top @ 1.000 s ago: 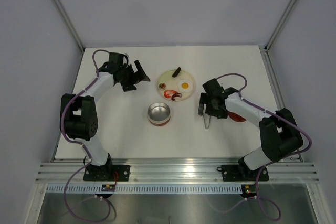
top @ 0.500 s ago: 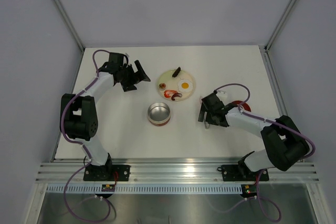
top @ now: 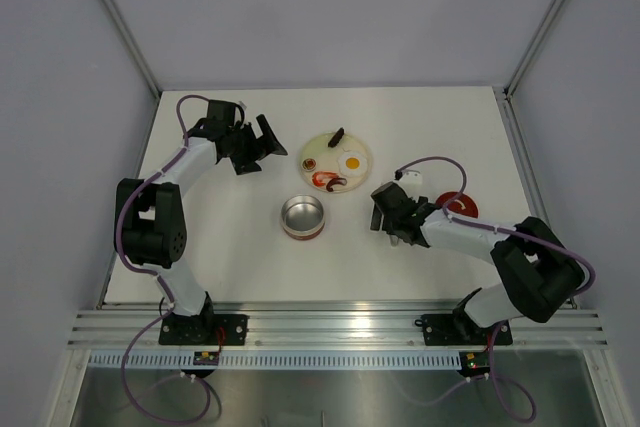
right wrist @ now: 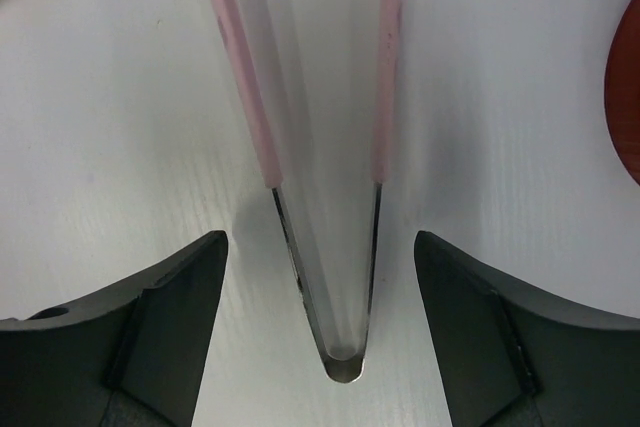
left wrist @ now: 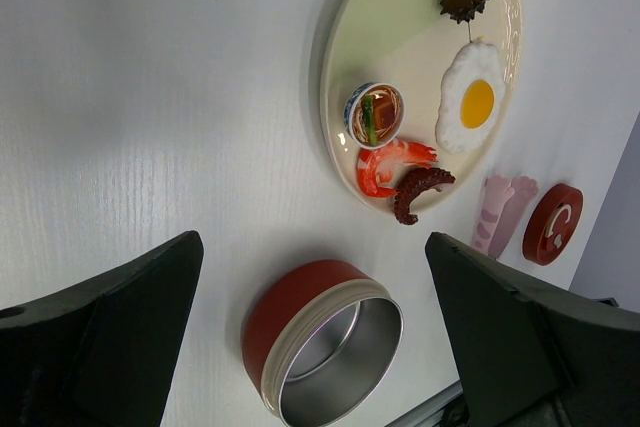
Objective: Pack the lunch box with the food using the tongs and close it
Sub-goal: Pick up the clamp at the center of the board.
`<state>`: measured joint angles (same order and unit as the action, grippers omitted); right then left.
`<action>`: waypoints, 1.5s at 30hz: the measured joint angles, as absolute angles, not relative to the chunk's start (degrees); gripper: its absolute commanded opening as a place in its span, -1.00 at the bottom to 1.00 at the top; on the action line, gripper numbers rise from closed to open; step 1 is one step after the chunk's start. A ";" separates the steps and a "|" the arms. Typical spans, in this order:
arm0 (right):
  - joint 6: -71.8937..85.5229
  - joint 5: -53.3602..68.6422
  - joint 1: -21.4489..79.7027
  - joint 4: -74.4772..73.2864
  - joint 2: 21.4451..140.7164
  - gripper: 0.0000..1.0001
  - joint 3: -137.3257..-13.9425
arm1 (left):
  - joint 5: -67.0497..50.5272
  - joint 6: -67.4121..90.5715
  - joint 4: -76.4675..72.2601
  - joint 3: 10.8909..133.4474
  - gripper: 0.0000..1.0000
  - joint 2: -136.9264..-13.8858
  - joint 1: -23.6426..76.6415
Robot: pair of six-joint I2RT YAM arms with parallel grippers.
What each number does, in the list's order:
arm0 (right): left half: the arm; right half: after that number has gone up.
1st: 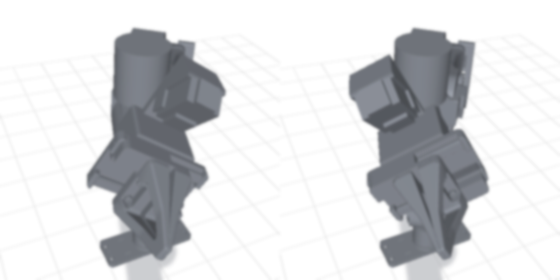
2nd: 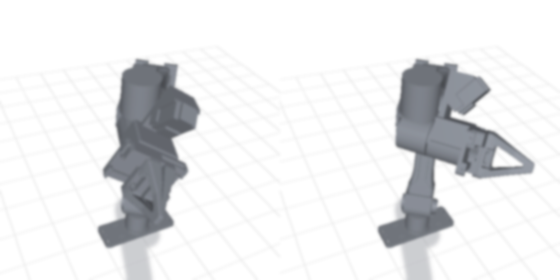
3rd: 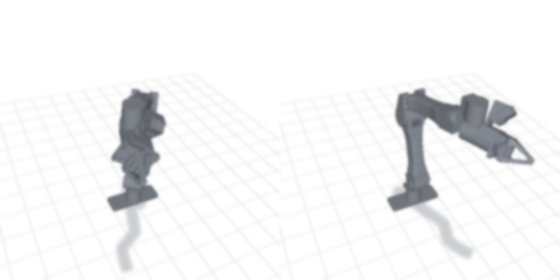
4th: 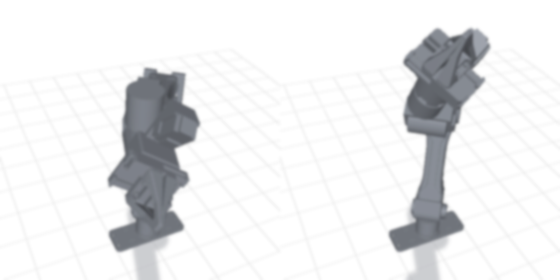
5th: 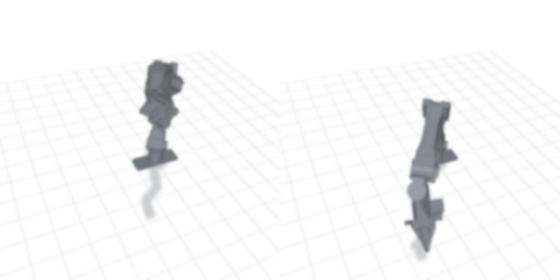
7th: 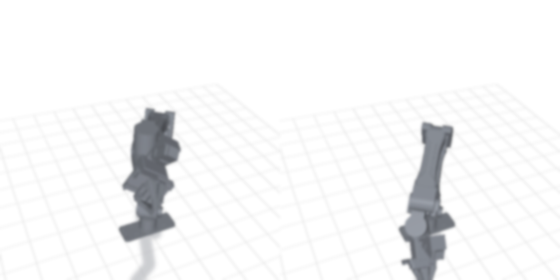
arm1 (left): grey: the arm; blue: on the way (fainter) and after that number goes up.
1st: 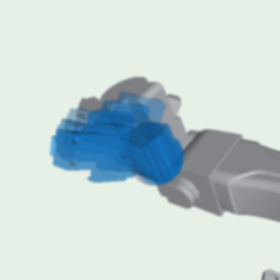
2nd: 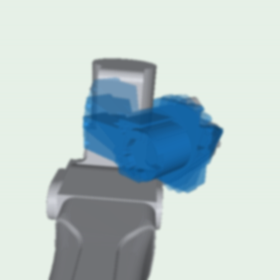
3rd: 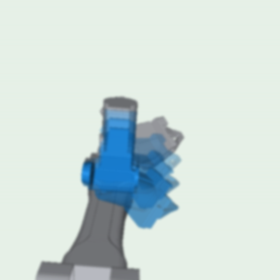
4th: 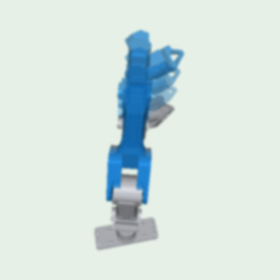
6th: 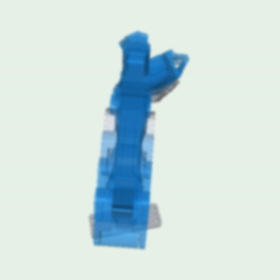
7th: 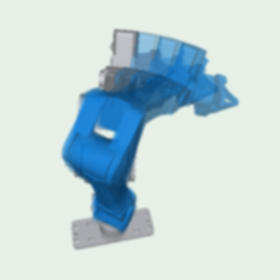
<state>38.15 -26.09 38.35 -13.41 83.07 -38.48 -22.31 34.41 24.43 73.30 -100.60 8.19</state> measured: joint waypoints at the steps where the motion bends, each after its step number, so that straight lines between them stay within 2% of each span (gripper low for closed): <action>1: 37.87 -26.70 39.00 -13.41 83.57 0.64 -38.79 | -22.35 34.54 24.43 73.30 0.98 -100.60 8.19; 7: 37.87 -27.49 41.50 -13.65 86.56 0.64 -41.10 | -22.57 34.65 24.34 73.30 0.98 -100.60 8.19; 10: 38.70 -27.29 41.50 -14.02 87.15 0.52 -41.23 | -22.57 34.63 24.34 73.30 0.98 -100.60 8.19; 11: 39.13 -27.24 41.50 -14.26 87.22 0.31 -41.21 | -22.59 34.63 24.36 73.30 0.98 -100.60 8.19; 13: 40.01 -27.33 41.50 -14.72 87.22 0.12 -41.21 | -22.65 34.61 24.36 73.30 0.98 -100.60 8.19; 14: 40.42 -27.35 41.50 -14.90 87.22 -0.05 -41.21 | -22.70 34.61 24.36 73.30 0.98 -100.60 8.19; 17: 41.85 -27.57 41.52 -15.51 87.22 -0.24 -41.23 | -22.90 34.59 24.34 73.30 0.98 -100.60 8.19; 21: 42.54 -28.27 41.52 -16.60 86.87 -0.69 -41.23 | -23.24 34.57 24.34 73.30 0.98 -100.60 8.19; 24: 42.72 -28.75 41.54 -18.74 85.60 -0.86 -41.23 | -23.31 34.57 24.36 73.36 0.98 -100.60 8.19; 33: 39.11 -26.28 40.40 -27.77 79.55 -0.89 -46.24 | -23.31 34.87 24.23 75.42 0.98 -101.30 8.19; 38: 33.56 -15.86 35.92 -33.32 80.60 -0.90 -54.96 | -23.31 35.18 24.34 75.42 0.98 -102.15 8.19; 45: 26.33 -0.84 32.97 -42.61 88.38 -0.87 -72.18 | -23.24 35.51 24.43 75.42 0.98 -102.28 8.19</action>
<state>26.33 -0.84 32.97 -42.61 88.38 -72.18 -23.24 35.51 24.43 75.42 -102.28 8.19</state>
